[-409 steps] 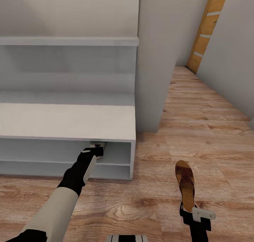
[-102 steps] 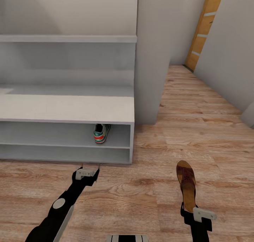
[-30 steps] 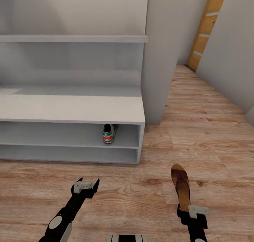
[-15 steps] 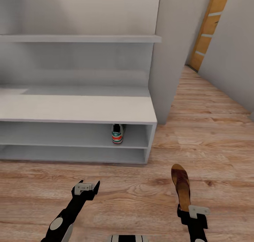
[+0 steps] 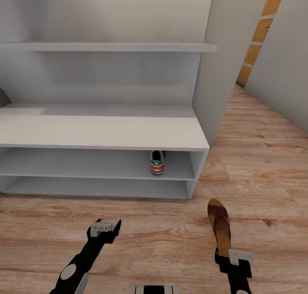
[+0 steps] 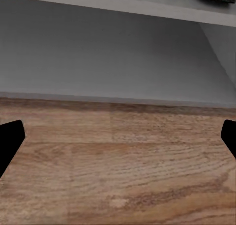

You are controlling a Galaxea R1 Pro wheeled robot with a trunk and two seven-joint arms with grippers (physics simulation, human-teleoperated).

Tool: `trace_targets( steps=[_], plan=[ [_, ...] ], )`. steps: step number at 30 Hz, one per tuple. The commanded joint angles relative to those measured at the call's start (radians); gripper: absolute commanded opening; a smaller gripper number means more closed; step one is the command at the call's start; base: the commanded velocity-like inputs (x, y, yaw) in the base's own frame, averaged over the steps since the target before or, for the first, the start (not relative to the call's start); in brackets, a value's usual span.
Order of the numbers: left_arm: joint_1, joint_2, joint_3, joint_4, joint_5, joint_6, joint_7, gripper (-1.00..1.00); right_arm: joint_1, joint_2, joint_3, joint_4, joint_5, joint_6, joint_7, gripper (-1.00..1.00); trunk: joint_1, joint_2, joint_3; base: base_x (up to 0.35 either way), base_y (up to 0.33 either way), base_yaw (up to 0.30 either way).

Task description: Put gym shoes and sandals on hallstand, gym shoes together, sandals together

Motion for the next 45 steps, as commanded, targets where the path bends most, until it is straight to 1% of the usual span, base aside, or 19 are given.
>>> trace_targets(
  steps=[1, 14, 45],
  plan=[
    [0.000, 0.000, 0.000, 0.000, 0.000, 0.000, 0.000, 1.00, 0.000, 0.000, 0.000, 0.000, -0.003, -0.001, 0.000, -1.00, 0.000, 0.000, 0.000, 0.000, 0.281, 0.000],
    [0.000, 0.000, 0.000, 0.000, 0.001, 0.000, 0.000, 1.00, 0.000, -0.001, 0.000, 0.000, -0.002, -0.001, 0.000, -1.00, 0.000, 0.000, 0.000, -0.055, 0.281, 0.000],
    [0.000, 0.000, -0.001, 0.001, 0.002, 0.001, 0.000, 1.00, 0.000, 0.000, 0.000, -0.002, -0.002, -0.001, -0.001, -1.00, 0.000, 0.000, 0.000, -0.108, 0.281, 0.000]
  ],
)
